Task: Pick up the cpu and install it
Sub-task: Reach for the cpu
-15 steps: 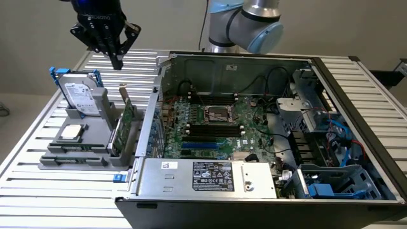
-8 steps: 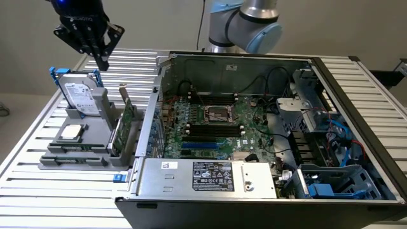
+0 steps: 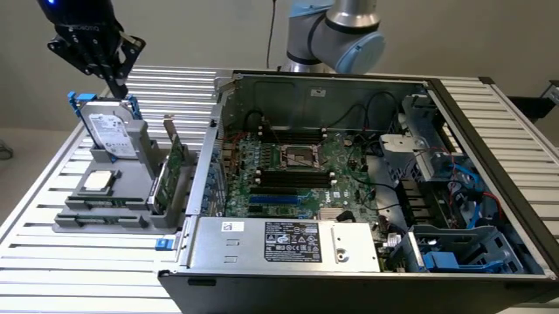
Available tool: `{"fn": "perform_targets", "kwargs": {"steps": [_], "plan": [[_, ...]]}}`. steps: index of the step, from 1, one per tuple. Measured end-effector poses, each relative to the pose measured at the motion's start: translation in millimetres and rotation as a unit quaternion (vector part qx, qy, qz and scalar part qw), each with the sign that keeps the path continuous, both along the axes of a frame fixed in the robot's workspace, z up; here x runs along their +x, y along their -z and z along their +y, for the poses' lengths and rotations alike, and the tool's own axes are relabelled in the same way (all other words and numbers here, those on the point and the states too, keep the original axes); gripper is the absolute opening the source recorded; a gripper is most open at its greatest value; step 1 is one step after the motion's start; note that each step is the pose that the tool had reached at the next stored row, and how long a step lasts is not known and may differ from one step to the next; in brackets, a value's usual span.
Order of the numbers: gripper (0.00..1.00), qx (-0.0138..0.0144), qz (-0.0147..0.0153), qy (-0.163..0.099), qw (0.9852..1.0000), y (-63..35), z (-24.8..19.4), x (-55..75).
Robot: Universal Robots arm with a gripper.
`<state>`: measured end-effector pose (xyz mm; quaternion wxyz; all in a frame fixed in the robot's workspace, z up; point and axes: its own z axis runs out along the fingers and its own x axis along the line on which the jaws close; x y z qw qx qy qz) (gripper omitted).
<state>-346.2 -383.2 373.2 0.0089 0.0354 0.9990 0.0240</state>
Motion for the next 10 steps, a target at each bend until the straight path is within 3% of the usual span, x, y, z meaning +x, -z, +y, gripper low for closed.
{"fn": "perform_targets", "kwargs": {"steps": [10], "plan": [[0.11,0.0,0.0011,0.0,1.0,4.7,0.7,-45.5]]}}
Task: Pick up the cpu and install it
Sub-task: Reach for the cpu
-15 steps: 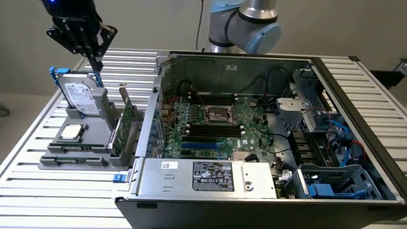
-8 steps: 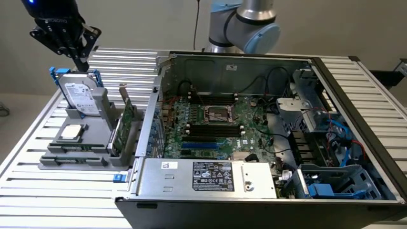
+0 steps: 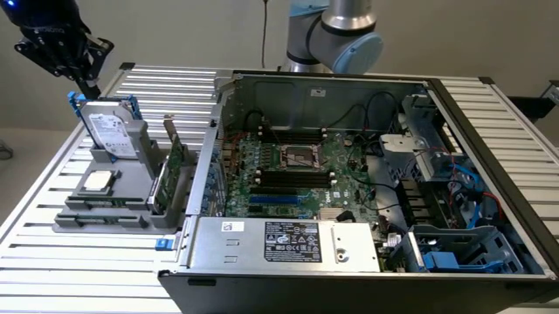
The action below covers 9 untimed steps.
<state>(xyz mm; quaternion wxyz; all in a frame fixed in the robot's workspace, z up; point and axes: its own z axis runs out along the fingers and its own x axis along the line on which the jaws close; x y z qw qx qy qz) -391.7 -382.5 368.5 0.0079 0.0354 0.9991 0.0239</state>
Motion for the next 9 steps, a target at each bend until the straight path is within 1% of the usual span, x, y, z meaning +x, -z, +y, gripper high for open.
{"fn": "perform_targets", "kwargs": {"steps": [6,9], "plan": [[0.11,0.0001,0.0011,0.0,1.0,2.3,0.4,-26.9],[0.11,0.0,0.0012,0.0,1.0,2.2,0.3,-27.0]]}}
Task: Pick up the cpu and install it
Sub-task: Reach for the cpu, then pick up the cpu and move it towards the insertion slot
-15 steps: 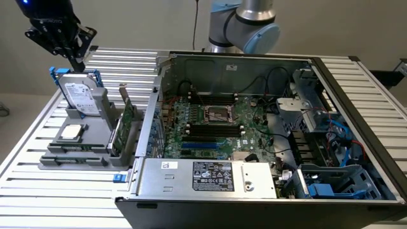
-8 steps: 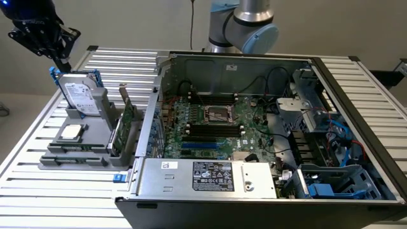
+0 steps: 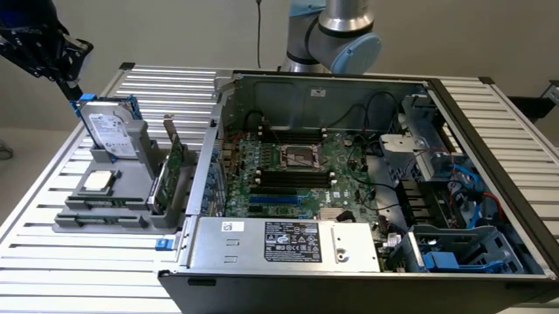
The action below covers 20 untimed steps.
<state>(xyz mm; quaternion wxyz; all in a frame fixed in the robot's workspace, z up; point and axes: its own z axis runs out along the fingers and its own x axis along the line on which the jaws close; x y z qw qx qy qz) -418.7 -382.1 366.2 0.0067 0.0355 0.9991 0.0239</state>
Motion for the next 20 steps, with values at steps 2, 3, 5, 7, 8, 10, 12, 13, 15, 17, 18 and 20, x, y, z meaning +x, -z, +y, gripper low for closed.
{"fn": "perform_targets", "kwargs": {"steps": [2,3,5,7,8,10,12,13,15,17,18,20], "plan": [[0.11,0.0,0.0,0.0,1.0,0.0,0.0,0.0],[0.11,0.0,0.0,0.0,1.0,0.0,0.0,0.0],[0.11,0.0,0.0,0.0,1.0,0.0,0.0,0.0],[0.11,0.0,0.0,0.0,1.0,0.0,0.0,0.0],[0.11,0.0,0.0,0.0,1.0,0.0,0.0,0.0],[0.11,0.0,0.0,0.0,1.0,0.0,0.0,0.0],[0.11,0.0,0.0,0.0,1.0,0.0,0.0,0.0],[0.11,0.0,0.0,0.0,1.0,0.0,0.0,0.0],[0.11,0.0,0.0,0.0,1.0,0.0,0.0,0.0],[0.17,0.0,0.0,0.0,1.0,0.0,0.0,0.0],[0.17,0.0,0.0,0.0,1.0,0.0,0.0,0.0],[0.3,0.0,0.0,0.0,1.0,0.0,0.0,0.0]]}}
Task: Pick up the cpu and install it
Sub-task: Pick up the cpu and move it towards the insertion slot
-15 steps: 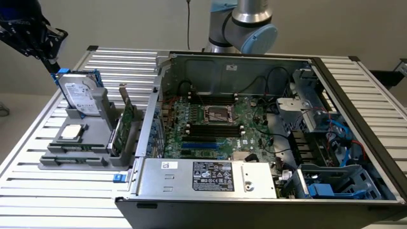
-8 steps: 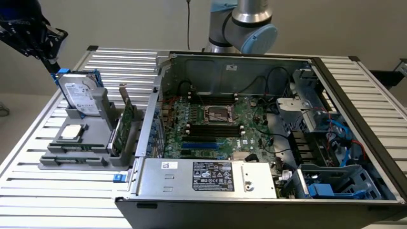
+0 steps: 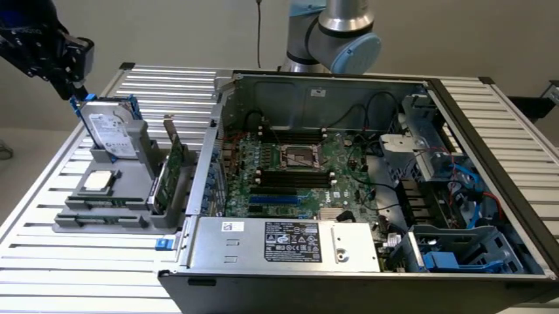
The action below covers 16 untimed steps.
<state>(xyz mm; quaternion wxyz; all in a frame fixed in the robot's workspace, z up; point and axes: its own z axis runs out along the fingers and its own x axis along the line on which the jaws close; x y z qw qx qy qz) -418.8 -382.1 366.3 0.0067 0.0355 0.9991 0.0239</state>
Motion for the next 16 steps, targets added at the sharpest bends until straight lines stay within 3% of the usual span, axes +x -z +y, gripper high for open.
{"fn": "perform_targets", "kwargs": {"steps": [1,2,5,8,9,16], "plan": [[0.36,0.0,0.0,0.0,1.0,0.0,0.0,0.0],[0.36,0.0,0.0,0.0,1.0,0.0,0.0,0.0],[0.54,0.0,0.0,0.0,1.0,0.0,0.0,0.0],[0.59,0.0,0.0,0.0,1.0,0.0,0.0,0.0],[0.65,0.0,0.0,0.0,1.0,-0.1,0.0,0.0],[0.65,0.0,0.0,0.0,1.0,11.4,-0.4,-3.9]]}}
